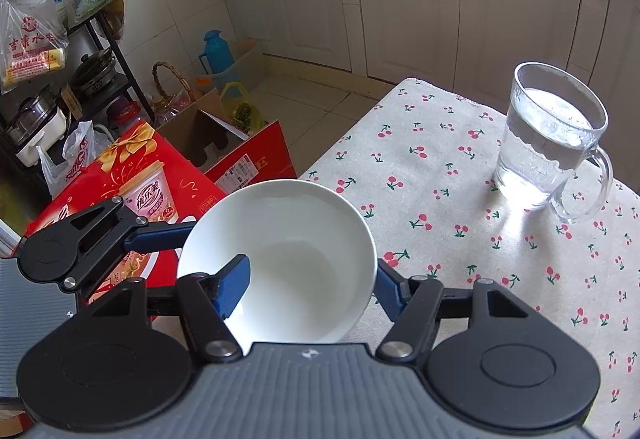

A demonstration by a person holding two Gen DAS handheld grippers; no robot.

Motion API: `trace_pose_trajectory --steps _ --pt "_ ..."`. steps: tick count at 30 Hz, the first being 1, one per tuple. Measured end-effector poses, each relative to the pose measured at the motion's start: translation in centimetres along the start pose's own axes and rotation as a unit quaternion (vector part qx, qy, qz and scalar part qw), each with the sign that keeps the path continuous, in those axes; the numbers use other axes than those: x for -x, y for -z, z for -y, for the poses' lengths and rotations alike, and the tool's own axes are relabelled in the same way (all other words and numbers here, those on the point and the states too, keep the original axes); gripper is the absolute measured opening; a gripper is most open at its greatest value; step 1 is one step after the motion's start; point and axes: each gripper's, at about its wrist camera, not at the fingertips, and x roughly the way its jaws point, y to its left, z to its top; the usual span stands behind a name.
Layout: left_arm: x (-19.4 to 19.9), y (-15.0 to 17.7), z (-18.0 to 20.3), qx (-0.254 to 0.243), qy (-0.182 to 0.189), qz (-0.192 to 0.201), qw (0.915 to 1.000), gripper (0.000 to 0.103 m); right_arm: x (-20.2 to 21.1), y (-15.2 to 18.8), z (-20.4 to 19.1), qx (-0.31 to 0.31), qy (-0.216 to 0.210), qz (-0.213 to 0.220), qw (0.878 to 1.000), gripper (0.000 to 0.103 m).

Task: Organize plates and bowls
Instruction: 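Carry the bowl with the right tool and lower it onto the bowl stack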

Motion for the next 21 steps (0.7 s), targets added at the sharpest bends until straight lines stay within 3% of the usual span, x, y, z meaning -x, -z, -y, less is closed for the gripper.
trace_pose_trajectory --steps 21 --pt "2.0 -0.4 1.4 -0.006 0.014 -0.008 0.9998 0.093 2.7 1.4 0.0 -0.020 -0.015 0.011 1.000 0.071"
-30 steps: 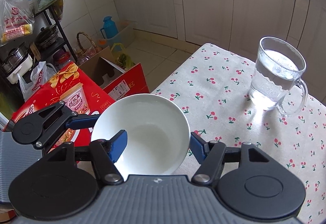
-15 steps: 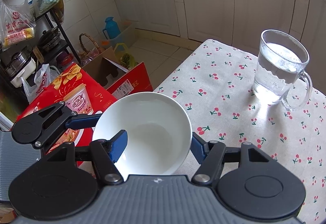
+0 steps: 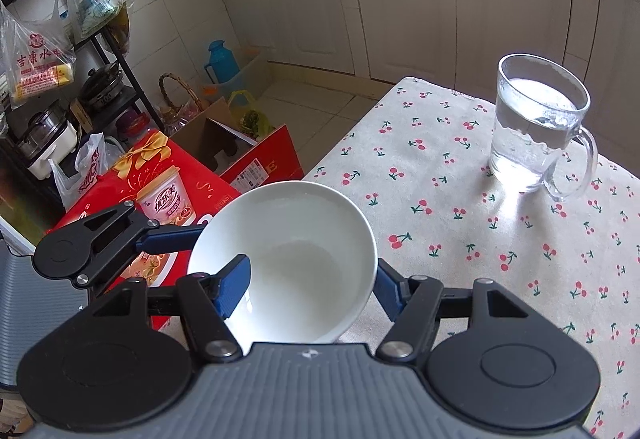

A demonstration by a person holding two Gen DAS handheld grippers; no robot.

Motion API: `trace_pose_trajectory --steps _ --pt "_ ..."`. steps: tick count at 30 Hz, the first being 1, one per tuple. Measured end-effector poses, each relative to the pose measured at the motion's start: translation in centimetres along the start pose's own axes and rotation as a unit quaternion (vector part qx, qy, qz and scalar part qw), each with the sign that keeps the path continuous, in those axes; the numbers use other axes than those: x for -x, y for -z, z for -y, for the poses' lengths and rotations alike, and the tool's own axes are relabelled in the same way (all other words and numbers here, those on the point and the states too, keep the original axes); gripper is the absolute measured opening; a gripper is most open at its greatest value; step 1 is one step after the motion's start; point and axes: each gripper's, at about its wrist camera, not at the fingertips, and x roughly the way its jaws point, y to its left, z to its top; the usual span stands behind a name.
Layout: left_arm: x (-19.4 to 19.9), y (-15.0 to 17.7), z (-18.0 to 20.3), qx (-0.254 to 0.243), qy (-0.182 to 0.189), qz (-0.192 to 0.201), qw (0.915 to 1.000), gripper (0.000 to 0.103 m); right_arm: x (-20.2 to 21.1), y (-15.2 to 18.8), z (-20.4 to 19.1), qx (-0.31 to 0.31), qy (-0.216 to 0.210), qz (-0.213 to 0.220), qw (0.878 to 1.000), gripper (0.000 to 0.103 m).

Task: Organize plates and bowls
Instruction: 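Carry the bowl with the right tool and lower it onto the bowl stack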

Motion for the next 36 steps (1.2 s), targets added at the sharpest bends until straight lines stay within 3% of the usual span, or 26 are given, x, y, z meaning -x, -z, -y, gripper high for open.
trace_pose_trajectory --steps 25,36 --pt "10.8 -0.5 11.5 -0.051 0.045 0.037 0.9970 0.093 16.7 9.8 -2.3 -0.013 0.017 0.063 0.998 0.071" --pt "11.4 0.9 16.2 -0.057 0.083 0.021 0.9947 0.093 20.8 15.1 -1.6 -0.024 0.047 0.069 0.996 0.072"
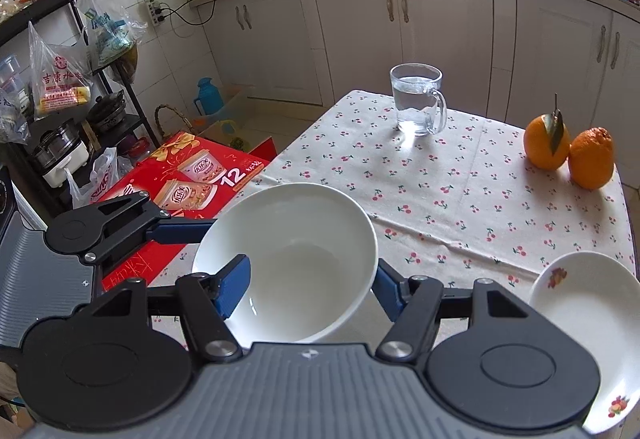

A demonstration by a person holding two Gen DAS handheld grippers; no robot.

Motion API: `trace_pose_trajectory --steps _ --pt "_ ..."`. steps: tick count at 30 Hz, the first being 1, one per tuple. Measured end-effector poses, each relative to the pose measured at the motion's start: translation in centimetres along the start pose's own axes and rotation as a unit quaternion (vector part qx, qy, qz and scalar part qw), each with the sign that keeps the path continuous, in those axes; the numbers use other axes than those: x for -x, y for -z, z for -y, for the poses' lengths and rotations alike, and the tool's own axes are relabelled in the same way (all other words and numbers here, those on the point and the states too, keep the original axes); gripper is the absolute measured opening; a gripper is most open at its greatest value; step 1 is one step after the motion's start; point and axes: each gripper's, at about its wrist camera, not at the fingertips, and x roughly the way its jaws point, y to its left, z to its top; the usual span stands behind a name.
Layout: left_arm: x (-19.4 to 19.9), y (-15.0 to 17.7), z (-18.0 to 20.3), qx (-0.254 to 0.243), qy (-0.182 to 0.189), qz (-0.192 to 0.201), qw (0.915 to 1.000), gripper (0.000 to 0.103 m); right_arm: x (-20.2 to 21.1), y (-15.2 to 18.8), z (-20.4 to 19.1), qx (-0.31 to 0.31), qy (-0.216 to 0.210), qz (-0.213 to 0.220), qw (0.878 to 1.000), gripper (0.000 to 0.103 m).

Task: Organize plates and bowls
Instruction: 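Carry the bowl with the right tool and lower it onto the bowl stack, then open the right tool and withdraw it from the bowl stack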

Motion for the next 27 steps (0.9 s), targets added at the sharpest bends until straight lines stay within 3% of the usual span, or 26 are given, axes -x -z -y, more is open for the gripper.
trace_pose_trajectory --steps 9,27 --pt "-0.9 0.8 1.3 0.007 0.013 -0.024 0.9996 0.093 0.1 2.5 1.3 -0.018 0.004 -0.012 1.000 0.072" --pt "-1.9 1.5 1.1 0.013 0.021 -0.046 0.9986 0.094 -1.7 3.6 1.3 -0.002 0.017 -0.028 0.999 0.072"
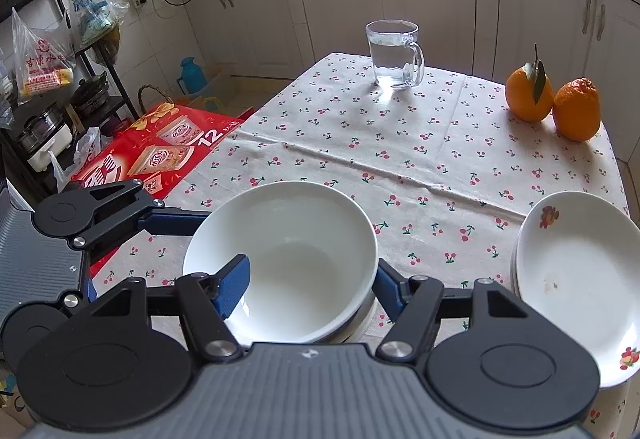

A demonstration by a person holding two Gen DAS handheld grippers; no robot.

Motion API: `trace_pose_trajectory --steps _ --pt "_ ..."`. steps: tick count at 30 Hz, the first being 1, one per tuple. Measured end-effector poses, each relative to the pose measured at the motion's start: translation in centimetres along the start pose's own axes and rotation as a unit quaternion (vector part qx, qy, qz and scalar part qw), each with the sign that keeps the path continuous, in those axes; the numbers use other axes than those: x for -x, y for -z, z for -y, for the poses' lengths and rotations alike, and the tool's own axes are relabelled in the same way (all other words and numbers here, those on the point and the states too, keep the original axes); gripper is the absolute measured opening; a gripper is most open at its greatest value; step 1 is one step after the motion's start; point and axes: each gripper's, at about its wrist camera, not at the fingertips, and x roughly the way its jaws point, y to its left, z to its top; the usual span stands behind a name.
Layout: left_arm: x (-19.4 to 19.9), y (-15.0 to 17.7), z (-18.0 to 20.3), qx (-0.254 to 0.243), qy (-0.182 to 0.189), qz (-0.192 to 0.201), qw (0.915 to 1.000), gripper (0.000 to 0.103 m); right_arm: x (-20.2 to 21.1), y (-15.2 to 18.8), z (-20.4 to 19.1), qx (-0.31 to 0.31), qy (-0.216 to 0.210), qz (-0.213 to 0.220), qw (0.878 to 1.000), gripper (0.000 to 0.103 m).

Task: Organize plates and bowls
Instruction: 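Open the right tool and withdraw it from the bowl stack, then grip the bowl stack from opposite sides with the left tool while the right tool grips it too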

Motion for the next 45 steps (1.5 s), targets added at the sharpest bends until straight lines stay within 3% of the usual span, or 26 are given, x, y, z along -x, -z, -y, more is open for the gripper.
trace_pose_trajectory --steps 5,7,13,21,32,45 --pt "0.0 0.3 0.1 -0.007 0.003 0.000 1.0000 0.095 0.0 0.1 -0.2 0.009 0.002 0.004 1.000 0.076" --pt "0.1 0.2 0.0 -0.007 0.006 0.000 1.0000 0.096 0.3 0.2 -0.2 0.011 0.003 0.010 1.000 0.091" --pt "1.3 0.6 -0.4 -0.030 0.015 0.007 0.9994 0.101 1.6 0.7 -0.4 0.036 -0.002 0.032 0.999 0.103" --pt "2.8 1.8 -1.9 -0.063 0.037 0.010 0.9973 0.102 3.6 2.8 -0.2 0.091 0.003 0.025 0.996 0.103" --pt "-0.8 2.4 -3.3 -0.094 0.060 -0.062 0.9918 0.102 0.3 5.4 -1.3 0.182 0.035 -0.029 0.982 0.103" --pt "-4.3 1.1 -4.5 -0.152 0.135 -0.107 0.9732 0.102 -2.9 3.8 -0.2 0.232 -0.011 -0.069 0.970 0.103"
